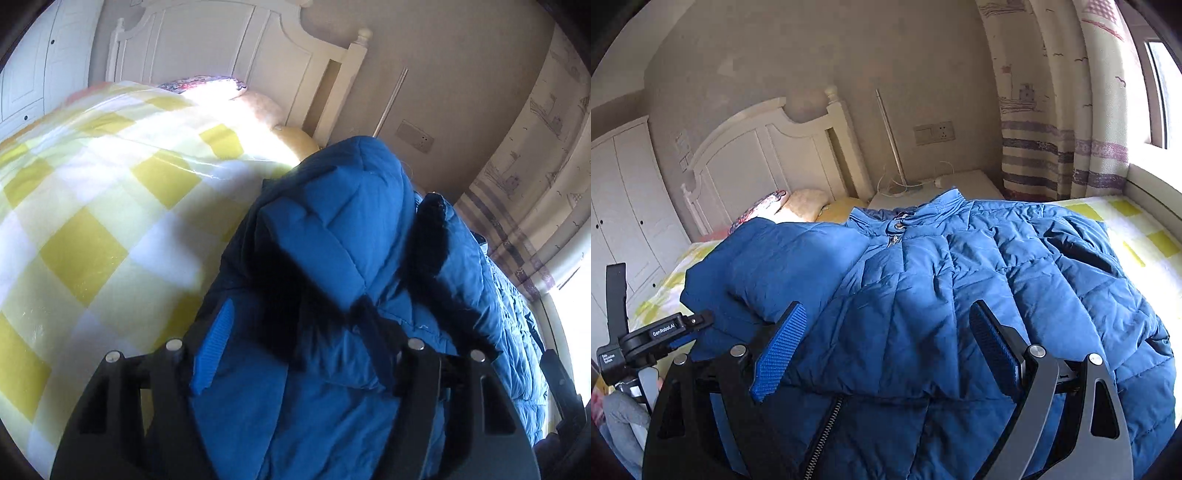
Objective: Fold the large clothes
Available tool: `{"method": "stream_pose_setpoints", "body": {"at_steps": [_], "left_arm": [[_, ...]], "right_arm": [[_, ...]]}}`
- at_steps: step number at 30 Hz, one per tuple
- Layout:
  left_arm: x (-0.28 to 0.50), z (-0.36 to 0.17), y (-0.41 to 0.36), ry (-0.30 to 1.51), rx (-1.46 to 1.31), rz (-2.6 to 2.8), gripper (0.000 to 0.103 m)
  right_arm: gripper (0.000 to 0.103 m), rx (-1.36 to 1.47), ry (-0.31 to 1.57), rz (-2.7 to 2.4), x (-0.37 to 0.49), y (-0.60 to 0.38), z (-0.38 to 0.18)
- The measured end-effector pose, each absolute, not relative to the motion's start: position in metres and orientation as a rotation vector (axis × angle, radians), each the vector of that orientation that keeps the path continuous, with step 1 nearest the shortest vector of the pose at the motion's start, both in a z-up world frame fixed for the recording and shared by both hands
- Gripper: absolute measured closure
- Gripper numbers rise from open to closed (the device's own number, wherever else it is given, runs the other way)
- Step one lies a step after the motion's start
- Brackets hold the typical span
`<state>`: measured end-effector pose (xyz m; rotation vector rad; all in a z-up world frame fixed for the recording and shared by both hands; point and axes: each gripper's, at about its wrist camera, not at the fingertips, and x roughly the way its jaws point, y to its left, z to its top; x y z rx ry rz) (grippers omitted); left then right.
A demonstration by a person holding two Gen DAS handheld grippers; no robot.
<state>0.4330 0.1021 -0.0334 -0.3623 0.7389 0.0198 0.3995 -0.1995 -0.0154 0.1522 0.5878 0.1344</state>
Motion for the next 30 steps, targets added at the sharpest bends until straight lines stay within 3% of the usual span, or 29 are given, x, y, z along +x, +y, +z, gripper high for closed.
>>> {"method": "stream_pose_setpoints", "body": {"at_steps": [2,6,10,11,13,14,15,16,20,23,28,30], "left_arm": [[0.422,-0.025,0.108,0.656,-0.387,0.024,0.035],[0.396,-0.008,0.135,0.475,-0.471,0.099,0.025],[0.394,-0.015,0.155,0.48,-0.534,0.139,0.025],[0.396,-0.017,0.158,0.492,-0.538,0.141,0.025],[0.401,-0.018,0.158,0.515,-0.535,0.134,0.025],[0.401,-0.017,0.157,0.516,-0.526,0.131,0.025],[0.401,-0.016,0.156,0.511,-0.518,0.13,0.025],[0.4,-0.015,0.153,0.503,-0.51,0.131,0.025],[0.399,-0.012,0.148,0.498,-0.486,0.129,0.023],[0.403,-0.012,0.138,0.517,-0.453,0.079,0.022],[0.414,-0.013,0.094,0.592,-0.29,-0.089,0.02],[0.422,-0.02,0.08,0.661,-0.236,-0.13,0.01]], "right_arm": [[0.016,-0.059,0.622,0.157,0.412,-0.156,-0.015],[0.016,-0.297,0.621,0.225,0.43,-0.089,-0.014],[0.021,-0.464,0.667,0.173,0.454,-0.045,-0.026],[0.025,-0.496,0.669,0.148,0.459,-0.041,-0.029],[0.045,-0.504,0.676,0.147,0.465,-0.042,-0.031],[0.055,-0.468,0.671,0.175,0.464,-0.049,-0.027],[0.073,-0.383,0.632,0.194,0.458,-0.06,-0.016],[0.078,-0.277,0.583,0.202,0.449,-0.077,0.0],[0.079,0.203,0.471,0.214,0.413,-0.185,0.036],[0.08,0.491,0.471,0.172,0.398,-0.272,0.019],[0.08,0.711,0.576,0.114,0.391,-0.346,-0.038],[0.08,0.736,0.597,0.11,0.392,-0.348,-0.045]]}}
